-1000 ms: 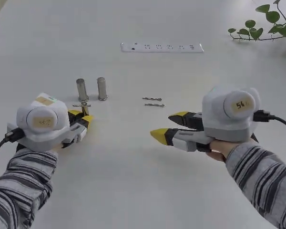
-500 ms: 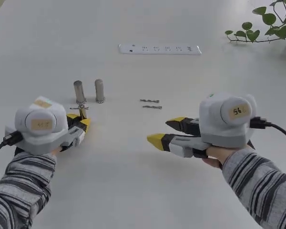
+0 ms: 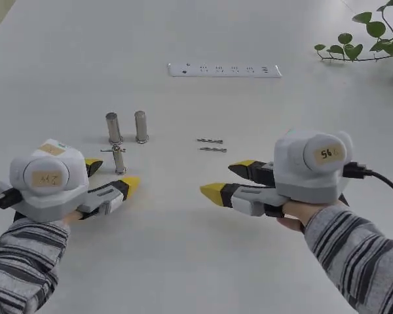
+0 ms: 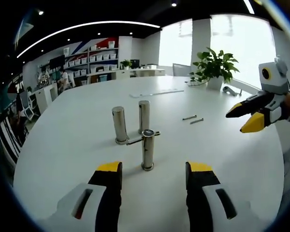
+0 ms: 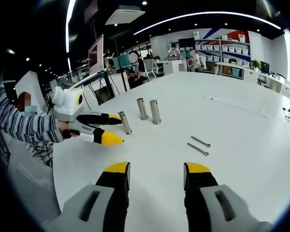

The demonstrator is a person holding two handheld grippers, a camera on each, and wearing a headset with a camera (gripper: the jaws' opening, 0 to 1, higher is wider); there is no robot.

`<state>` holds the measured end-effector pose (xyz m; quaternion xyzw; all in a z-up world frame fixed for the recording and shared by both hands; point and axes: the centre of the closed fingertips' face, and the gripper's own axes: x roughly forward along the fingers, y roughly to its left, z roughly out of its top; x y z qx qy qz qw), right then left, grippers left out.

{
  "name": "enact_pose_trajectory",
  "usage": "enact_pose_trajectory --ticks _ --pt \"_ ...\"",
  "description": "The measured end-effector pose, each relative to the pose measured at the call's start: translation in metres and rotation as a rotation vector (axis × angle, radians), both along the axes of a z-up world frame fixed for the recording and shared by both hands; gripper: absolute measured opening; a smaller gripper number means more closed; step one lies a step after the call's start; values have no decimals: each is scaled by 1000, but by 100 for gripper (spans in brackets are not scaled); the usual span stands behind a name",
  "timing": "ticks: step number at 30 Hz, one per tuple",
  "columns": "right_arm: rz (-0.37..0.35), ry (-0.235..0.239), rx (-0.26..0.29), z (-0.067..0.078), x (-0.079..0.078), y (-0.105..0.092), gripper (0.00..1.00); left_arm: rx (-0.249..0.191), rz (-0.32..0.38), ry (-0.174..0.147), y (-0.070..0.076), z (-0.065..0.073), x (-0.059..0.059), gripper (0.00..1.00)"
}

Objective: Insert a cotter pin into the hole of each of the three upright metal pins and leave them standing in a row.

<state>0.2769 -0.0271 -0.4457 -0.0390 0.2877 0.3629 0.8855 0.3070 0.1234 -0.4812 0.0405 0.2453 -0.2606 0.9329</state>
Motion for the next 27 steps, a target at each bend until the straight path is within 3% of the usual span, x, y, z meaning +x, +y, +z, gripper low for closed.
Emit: enact_pose_trajectory --ticks 6,10,12,20,27 --pt "32 -50 3 11 28 22 42 -41 -45 -24 -8 19 -22 67" --pt "54 -81 12 17 44 38 40 -80 -39 -39 -11 28 -30 75" --pt "71 -89 20 18 54 48 41 -76 -27 -60 -9 33 -32 76" --pt "107 -101 30 21 82 84 36 -84 3 -69 -3 42 -45 85" --pt "98 -78 50 10 114 106 29 -68 14 -87 1 46 -60 90"
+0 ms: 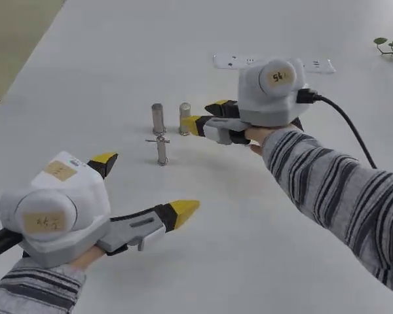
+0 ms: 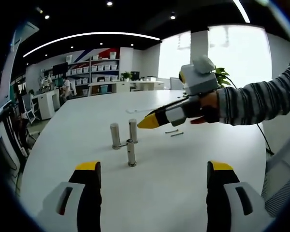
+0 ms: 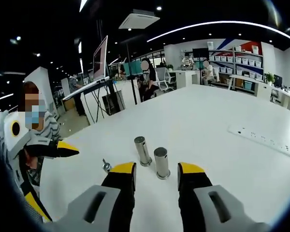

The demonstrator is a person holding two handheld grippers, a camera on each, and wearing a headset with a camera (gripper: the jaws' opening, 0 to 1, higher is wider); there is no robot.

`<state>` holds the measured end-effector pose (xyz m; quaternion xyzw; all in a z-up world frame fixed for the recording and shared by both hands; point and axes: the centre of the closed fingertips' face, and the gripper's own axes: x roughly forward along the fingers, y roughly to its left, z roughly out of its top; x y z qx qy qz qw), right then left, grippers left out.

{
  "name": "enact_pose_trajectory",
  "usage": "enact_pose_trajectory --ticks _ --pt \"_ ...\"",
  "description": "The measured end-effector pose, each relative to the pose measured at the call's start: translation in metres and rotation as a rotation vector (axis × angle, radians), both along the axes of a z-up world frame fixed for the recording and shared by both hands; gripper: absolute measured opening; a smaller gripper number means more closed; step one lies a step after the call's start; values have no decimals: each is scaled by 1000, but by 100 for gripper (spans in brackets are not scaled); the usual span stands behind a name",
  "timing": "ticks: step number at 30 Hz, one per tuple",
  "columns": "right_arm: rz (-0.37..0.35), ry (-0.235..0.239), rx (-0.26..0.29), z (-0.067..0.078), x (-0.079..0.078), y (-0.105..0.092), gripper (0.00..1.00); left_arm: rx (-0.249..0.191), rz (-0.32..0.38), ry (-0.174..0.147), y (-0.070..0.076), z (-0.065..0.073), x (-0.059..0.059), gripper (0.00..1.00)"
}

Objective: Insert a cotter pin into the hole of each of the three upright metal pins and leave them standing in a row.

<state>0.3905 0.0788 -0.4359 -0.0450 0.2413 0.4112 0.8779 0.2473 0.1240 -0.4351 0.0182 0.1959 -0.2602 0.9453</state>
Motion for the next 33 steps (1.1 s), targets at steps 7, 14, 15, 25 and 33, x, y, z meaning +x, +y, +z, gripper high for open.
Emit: enact_pose_trajectory --ticks 7,14,15,25,33 --pt "-16 19 -1 -10 10 14 24 14 64 -19 17 4 -3 92" --pt "-45 31 14 -18 16 23 17 86 61 -38 21 4 -10 92" --pt "-42 28 16 -18 16 25 14 83 56 -34 20 3 -10 92" --pt "-69 -27 -25 -13 24 18 9 113 108 -12 28 -1 -11 83" --pt "-88 -42 -82 -11 5 3 9 120 106 -12 26 1 -14 83"
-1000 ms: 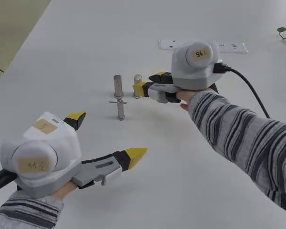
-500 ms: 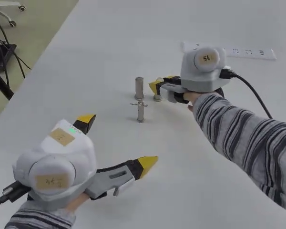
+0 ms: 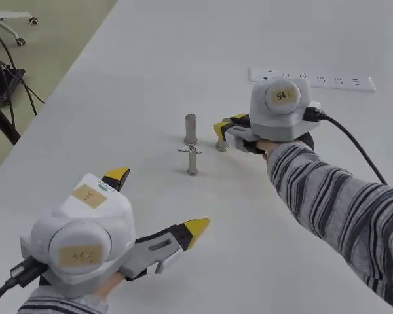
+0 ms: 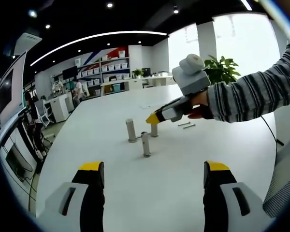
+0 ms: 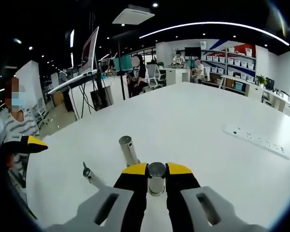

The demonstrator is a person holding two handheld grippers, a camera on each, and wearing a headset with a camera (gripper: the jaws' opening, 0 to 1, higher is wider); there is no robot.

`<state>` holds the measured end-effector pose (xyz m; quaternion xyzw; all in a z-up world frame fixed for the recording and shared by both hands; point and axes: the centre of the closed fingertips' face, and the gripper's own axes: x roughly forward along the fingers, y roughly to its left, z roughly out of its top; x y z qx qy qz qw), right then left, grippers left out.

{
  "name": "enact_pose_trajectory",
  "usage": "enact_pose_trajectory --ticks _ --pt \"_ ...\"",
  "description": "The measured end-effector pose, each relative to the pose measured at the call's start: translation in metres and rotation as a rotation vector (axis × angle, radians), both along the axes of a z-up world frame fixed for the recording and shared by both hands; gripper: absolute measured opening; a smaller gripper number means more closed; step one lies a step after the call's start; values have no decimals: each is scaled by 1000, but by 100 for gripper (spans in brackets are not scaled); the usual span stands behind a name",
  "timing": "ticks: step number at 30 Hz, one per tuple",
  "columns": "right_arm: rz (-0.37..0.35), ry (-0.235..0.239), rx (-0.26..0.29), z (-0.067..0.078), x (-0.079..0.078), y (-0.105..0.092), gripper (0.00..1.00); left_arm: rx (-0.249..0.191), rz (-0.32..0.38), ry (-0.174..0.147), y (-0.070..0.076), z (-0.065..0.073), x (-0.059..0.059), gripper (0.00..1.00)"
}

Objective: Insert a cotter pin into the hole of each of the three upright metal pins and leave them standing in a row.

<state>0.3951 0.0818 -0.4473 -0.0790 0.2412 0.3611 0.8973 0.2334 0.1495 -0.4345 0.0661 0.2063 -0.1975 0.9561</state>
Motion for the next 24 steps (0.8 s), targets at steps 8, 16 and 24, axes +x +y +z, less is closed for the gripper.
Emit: enact_pose_trajectory --ticks 8,16,24 --pt "-31 -30 -36 7 -26 -21 8 -17 -16 7 -9 2 -5 85" --pt "-44 -29 -53 5 -57 -40 8 -35 -14 9 -11 4 -9 87" --pt "-101 -2 -46 -1 -84 -53 9 -34 -19 -5 -12 9 -16 87"
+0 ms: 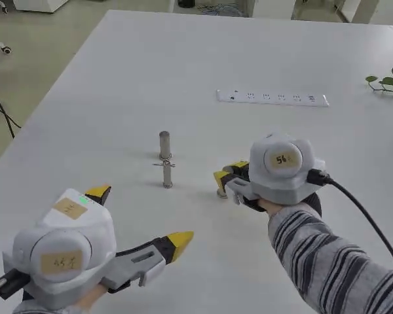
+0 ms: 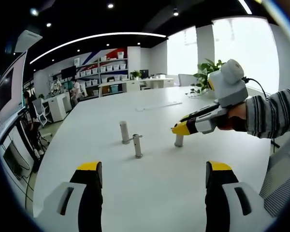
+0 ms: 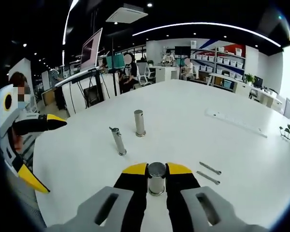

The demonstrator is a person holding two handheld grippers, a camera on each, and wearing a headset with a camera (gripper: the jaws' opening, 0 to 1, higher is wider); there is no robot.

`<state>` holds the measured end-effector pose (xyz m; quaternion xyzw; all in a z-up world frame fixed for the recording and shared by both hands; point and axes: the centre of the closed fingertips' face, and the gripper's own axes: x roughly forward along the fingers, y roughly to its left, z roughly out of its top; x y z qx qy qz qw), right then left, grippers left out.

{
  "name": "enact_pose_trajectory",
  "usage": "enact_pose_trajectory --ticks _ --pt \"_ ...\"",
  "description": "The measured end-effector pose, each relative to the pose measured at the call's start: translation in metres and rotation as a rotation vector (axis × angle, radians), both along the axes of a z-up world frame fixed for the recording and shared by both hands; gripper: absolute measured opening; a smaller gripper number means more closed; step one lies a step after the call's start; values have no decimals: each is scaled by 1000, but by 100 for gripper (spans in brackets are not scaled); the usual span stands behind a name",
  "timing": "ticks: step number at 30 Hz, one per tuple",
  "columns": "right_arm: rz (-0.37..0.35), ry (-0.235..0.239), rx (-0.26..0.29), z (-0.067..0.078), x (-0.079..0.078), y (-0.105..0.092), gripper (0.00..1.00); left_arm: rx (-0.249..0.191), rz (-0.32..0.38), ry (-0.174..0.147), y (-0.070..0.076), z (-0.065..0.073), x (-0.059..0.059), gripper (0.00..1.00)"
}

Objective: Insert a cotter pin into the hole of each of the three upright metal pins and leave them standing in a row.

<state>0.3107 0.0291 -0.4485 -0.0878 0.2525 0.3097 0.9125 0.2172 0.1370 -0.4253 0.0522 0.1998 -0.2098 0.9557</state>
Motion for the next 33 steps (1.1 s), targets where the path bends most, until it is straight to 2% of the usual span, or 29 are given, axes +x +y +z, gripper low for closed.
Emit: enact_pose_trajectory --ticks 3,6,10,14,18,21,25,31,33 --pt "-3 -1 -23 -4 -8 -2 9 -3 -6 -3 -2 1 -2 87" --pt "-26 10 -21 -9 -16 -4 9 2 -11 -5 -4 1 -3 87" --pt "-48 1 -26 -9 -21 -5 9 0 -19 -14 -5 2 -5 87" --pt "-91 -3 -31 -10 -24 -7 9 5 -22 -6 -6 0 -7 87" --pt "-145 -3 -27 -11 -25 -10 9 1 -25 -6 -7 -1 -8 87" --pt "-232 15 -1 -12 -24 -14 9 6 -25 0 -8 -2 -8 87" --pt "-291 26 -16 -12 -25 -15 9 11 -30 3 -8 -3 -9 87" --pt "-329 46 -22 -13 -25 -16 9 19 -41 3 -9 -5 -11 87" --pt "-339 67 -3 -13 -26 -16 10 21 -44 4 -10 -5 -11 87"
